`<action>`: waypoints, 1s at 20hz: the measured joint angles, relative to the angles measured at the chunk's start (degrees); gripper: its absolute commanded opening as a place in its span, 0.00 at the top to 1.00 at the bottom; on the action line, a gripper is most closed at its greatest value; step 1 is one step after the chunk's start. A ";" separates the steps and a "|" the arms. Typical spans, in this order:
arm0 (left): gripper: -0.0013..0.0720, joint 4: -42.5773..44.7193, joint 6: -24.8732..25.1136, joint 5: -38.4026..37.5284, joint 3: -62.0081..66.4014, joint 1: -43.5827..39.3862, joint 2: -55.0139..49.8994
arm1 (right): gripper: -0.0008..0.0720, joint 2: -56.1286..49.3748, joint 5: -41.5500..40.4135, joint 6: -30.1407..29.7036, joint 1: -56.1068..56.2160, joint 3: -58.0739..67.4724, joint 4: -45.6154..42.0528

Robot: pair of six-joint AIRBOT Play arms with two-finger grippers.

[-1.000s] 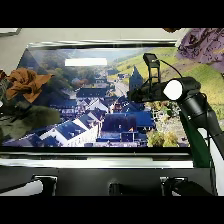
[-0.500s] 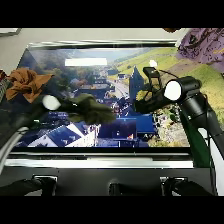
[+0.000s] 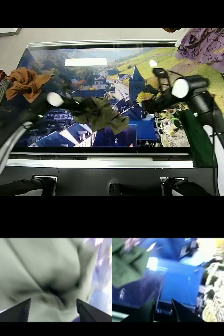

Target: Fold the clothes and pants, and hang the long-sleeved shirts on hangers.

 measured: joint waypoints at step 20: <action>0.10 -0.35 8.76 -8.70 4.07 28.39 6.64 | 0.42 -16.74 -25.57 -20.20 -3.87 -27.26 52.78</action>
